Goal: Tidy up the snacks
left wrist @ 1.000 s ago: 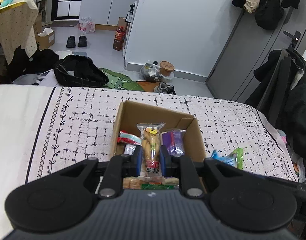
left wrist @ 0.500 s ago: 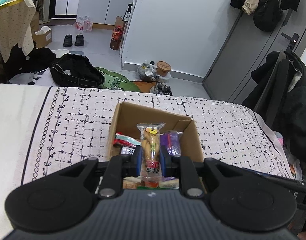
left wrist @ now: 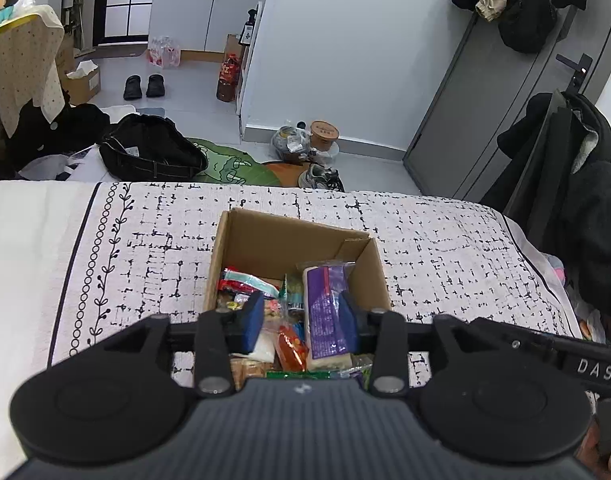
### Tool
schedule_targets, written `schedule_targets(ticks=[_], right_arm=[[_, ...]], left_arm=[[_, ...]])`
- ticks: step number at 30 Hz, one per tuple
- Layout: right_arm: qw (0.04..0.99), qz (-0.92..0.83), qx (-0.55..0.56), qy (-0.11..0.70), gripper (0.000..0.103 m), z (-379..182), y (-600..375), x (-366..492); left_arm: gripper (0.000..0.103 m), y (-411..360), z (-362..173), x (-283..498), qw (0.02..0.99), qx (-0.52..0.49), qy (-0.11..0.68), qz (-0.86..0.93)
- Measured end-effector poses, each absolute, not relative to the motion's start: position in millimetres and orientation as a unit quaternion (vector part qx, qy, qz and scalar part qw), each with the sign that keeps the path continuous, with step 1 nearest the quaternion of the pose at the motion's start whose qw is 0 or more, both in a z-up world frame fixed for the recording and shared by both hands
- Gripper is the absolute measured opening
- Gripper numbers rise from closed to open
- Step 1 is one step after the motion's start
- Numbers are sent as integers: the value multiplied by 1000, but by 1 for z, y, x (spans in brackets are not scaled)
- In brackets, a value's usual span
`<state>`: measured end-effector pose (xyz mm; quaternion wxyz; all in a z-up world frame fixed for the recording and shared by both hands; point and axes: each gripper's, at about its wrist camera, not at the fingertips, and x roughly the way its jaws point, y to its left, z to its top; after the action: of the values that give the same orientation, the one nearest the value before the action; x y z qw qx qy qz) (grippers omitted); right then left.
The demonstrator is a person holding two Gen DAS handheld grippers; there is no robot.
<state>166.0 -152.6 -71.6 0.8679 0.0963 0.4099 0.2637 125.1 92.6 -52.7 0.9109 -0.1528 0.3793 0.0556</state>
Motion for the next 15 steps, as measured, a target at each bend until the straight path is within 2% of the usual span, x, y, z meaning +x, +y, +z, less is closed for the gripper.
schedule_targets(ticks=[2, 6, 8, 15], right_arm=[[869, 264, 95, 409, 52, -68, -157, 166], [872, 263, 92, 402, 57, -60, -169, 168], [874, 260, 92, 400, 58, -57, -177, 168], [875, 259, 86, 399, 70, -46, -201, 166]], left_arm=[[48, 91, -49, 124, 912, -152, 378, 58], [51, 88, -41, 122, 912, -152, 376, 65], [56, 87, -39, 119, 911, -151, 377, 70], [59, 82, -32, 103, 905, -139, 395, 79]])
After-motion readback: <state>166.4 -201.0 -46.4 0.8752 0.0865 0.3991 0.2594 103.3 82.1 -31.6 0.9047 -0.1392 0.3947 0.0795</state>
